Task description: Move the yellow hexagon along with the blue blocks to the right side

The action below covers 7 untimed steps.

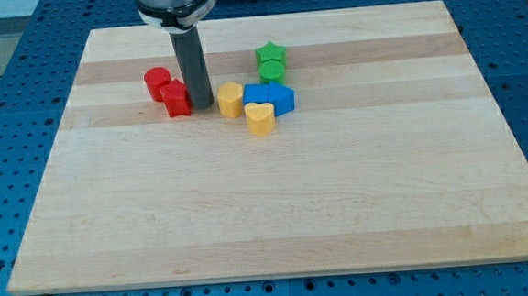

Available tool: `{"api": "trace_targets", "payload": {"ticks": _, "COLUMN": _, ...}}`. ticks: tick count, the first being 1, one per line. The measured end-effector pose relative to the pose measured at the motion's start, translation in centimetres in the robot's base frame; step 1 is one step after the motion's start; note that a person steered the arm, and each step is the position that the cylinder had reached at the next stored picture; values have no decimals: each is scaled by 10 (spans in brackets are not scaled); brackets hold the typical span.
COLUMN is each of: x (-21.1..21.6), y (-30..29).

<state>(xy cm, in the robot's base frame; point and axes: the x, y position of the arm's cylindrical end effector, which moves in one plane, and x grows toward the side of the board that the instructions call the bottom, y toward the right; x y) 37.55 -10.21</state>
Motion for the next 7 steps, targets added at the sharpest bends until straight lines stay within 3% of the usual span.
{"api": "trace_targets", "payload": {"ticks": 2, "x": 0, "y": 1}}
{"api": "trace_targets", "payload": {"ticks": 5, "x": -11, "y": 78}}
{"api": "trace_targets", "payload": {"ticks": 7, "x": -28, "y": 76}}
